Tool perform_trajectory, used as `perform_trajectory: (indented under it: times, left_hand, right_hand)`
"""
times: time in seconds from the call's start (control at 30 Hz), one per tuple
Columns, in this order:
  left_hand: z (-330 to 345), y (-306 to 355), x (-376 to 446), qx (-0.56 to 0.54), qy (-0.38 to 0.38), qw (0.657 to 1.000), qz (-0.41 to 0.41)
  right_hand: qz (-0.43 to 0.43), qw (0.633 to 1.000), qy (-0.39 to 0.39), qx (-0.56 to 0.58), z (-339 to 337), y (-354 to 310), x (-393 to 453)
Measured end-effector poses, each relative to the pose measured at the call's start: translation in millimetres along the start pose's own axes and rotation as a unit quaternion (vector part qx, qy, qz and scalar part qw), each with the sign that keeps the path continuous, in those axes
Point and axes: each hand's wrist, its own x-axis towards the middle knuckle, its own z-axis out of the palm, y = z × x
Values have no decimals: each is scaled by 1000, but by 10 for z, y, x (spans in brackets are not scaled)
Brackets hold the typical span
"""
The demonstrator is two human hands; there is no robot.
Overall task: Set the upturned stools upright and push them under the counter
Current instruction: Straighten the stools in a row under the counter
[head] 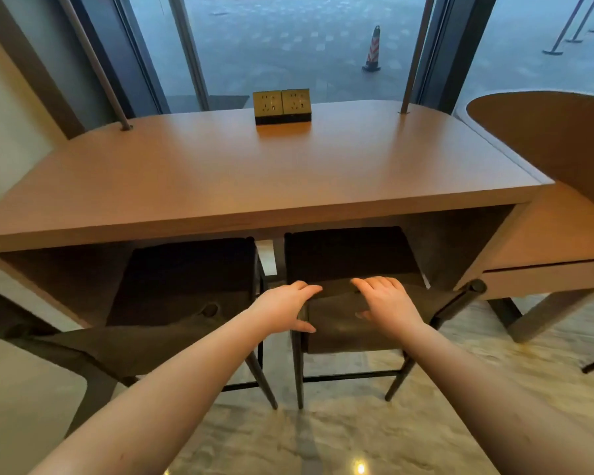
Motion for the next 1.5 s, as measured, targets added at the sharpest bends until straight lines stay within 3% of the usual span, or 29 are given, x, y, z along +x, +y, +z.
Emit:
perform_trajectory:
  times: [0.2,0.4,0.53,0.8,1.2,1.33,1.4,1.5]
  left_hand:
    - [-129,470,356,126,-65,984,-104]
    - [-236,719,380,161,-122,954,-223]
    - [-311,822,358,161,-144,945,-247]
    - [-365,999,432,160,-149,948,-233]
    - [-245,858,429,168,-144,952,-212]
    - [-264,652,286,-24,-73,979,-188]
    - [-325,502,93,-63,-36,981,-178]
    - [-349,142,-244,-35,-18,982,-186]
  right_hand:
    - [50,996,-5,-79,-132,1030,-319]
    - [131,985,-92,-64,-229,1674,-480]
    - [99,991,-84,6,-204,1784,-435]
    - [100,993,-61,11,-217,1972,-346]
    - [123,990,-71,-26,-210,1926,-330]
    - [115,982,-109,-100,-240,1745,-227]
    - [57,993,-92,-55,-191,1453,-147]
    - [-69,997,-24,39,-99,786,-2]
